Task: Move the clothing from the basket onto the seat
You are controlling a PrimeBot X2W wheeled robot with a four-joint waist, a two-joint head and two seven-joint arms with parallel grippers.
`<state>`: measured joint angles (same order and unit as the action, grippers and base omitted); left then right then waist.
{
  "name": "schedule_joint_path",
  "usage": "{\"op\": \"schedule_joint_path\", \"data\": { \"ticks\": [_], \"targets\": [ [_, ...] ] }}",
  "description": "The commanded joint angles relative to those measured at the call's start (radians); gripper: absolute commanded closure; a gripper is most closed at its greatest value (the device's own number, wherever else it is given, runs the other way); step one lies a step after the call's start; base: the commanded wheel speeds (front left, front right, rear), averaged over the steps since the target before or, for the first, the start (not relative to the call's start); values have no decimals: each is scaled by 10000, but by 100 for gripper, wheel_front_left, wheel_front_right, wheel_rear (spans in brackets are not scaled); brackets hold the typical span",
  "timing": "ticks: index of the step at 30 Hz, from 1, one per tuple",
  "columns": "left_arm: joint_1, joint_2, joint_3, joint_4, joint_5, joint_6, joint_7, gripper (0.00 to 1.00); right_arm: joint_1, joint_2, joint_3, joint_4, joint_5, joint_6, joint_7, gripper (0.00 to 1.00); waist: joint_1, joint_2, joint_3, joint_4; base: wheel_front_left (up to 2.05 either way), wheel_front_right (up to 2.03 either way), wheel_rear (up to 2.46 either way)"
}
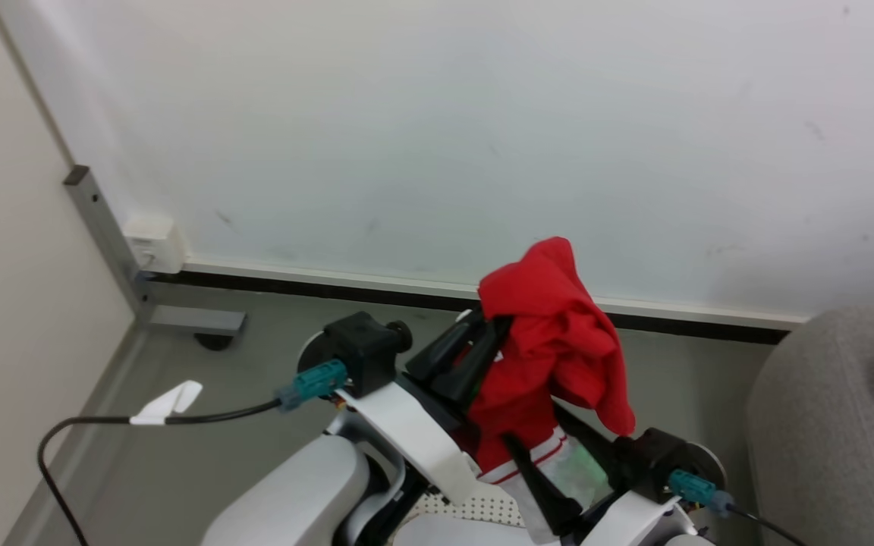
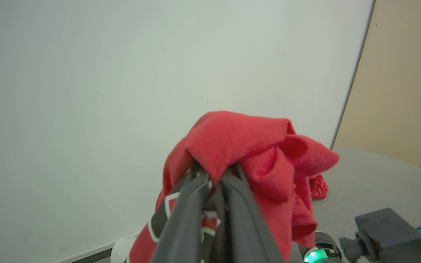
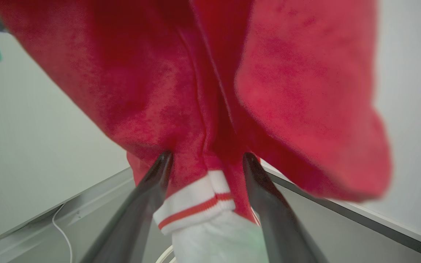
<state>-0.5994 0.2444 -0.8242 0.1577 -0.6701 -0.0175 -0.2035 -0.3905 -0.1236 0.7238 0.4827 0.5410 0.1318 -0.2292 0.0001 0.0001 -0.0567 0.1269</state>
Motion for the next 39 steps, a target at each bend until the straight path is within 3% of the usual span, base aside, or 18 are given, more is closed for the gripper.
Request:
{"op": "schedule_joint_path", "data": {
  "ticks": [1, 8, 9, 11, 27, 28, 29, 30, 39],
  "targets": [
    [-2, -33, -4, -35, 70, -34, 11, 100, -127, 13, 81, 71, 72, -22, -30, 0, -1, -1, -91, 229, 0, 0, 0],
    [55, -279, -383, -119, 53, -119, 209, 100, -781, 236, 989, 1158, 725, -22, -302, 0, -1, -1, -228, 850, 0, 0, 0],
    [74, -282, -404, -127, 40, -104, 233, 100, -831, 277, 974, 1259, 782, -22, -341, 19, -1, -1, -241, 910, 0, 0, 0],
    [110, -265, -409, -138, 0, -65, 251, 100, -898, 353, 932, 1371, 834, -22, -354, 100, -1, -1, -258, 1005, 0, 0, 0],
    [288, 94, -158, 201, -217, 146, 119, 100, -139, 547, -119, 374, 255, -23, -365, 100, -1, -1, -135, 764, 0, 0, 0],
    [311, 100, -175, 218, -216, 154, 113, 87, -48, 574, -219, 299, 211, -23, -363, 100, -1, -1, -129, 736, 0, 0, 0],
    [331, 105, -187, 226, -218, 144, 113, 56, 19, 595, -336, 208, 156, -23, -364, 100, -1, -1, -124, 704, 0, 0, 0],
    [345, 113, -208, 219, -216, 140, 105, 0, 84, 614, -431, 125, 96, -23, -364, 100, -1, -1, -120, 666, 0, 0, 0],
    [640, 316, -390, -275, -72, 134, 2, 0, 454, 660, -1535, -502, -535, -23, -366, 100, -1, -1, -35, 116, 0, 0, 0]
  ]
}}
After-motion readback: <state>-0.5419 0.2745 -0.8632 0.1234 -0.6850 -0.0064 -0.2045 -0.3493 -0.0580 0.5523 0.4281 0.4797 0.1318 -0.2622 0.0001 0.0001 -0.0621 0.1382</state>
